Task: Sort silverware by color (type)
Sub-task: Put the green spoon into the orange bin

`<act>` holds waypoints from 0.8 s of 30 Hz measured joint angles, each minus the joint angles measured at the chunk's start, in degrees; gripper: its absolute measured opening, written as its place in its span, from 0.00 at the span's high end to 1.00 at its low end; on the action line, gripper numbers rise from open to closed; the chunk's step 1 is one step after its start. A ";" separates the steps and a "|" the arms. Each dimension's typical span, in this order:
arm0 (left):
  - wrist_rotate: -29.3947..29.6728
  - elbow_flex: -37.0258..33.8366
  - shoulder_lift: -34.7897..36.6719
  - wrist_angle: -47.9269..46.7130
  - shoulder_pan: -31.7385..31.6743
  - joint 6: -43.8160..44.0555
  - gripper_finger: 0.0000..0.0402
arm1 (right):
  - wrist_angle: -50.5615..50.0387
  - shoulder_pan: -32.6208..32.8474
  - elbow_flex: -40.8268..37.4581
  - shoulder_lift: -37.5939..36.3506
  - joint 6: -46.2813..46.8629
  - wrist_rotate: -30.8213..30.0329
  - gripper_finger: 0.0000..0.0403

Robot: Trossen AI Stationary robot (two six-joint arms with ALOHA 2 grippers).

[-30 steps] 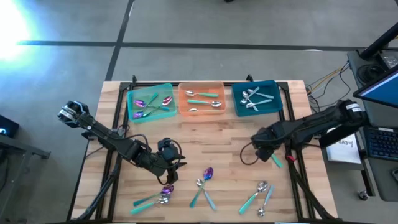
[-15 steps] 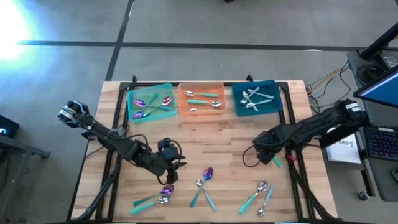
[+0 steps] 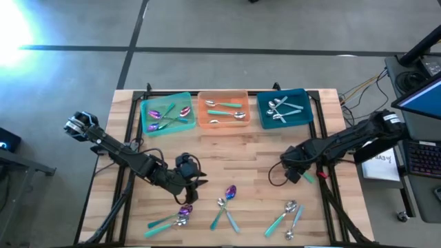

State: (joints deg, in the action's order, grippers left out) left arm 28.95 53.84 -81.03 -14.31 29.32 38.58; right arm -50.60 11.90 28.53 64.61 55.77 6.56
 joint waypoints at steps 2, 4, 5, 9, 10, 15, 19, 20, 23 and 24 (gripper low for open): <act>0.09 0.00 -0.68 2.04 0.00 -0.43 0.75 | 1.70 -0.04 1.96 0.05 -1.30 -2.32 0.92; 0.13 0.00 -2.07 4.49 0.00 -1.14 0.75 | 2.49 -0.04 4.05 0.01 -3.09 -4.67 0.92; 0.17 0.00 -2.96 5.50 0.00 -1.58 0.75 | 3.70 -0.02 5.34 0.01 -4.32 -5.86 0.92; 0.64 0.00 -7.46 10.69 0.00 -2.45 0.75 | 11.82 0.11 10.50 0.01 -10.38 -12.73 0.92; 1.34 0.00 -8.76 12.60 -0.05 -2.78 0.75 | 15.15 0.18 11.47 0.01 -12.17 -14.63 0.92; 5.49 0.00 -15.09 25.06 -0.34 -8.23 0.75 | 40.01 0.24 13.25 0.20 -24.68 -17.63 0.92; 11.44 0.00 -18.26 35.98 -0.35 -16.03 0.75 | 56.39 0.76 13.11 1.23 -33.60 -17.11 0.92; 12.84 0.00 -18.70 38.47 -0.35 -18.19 0.75 | 59.40 1.03 13.10 1.68 -35.70 -17.08 0.92; 15.20 0.00 -19.25 44.37 -0.36 -23.28 0.75 | 66.50 2.09 13.10 3.56 -42.33 -16.52 0.92; 16.01 0.00 -19.39 46.14 -0.55 -24.18 0.75 | 68.15 2.40 13.21 4.26 -43.99 -15.63 0.92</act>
State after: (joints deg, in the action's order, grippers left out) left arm 44.96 53.84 -100.41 31.82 28.77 14.41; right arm 17.55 14.30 41.74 68.87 11.78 -9.07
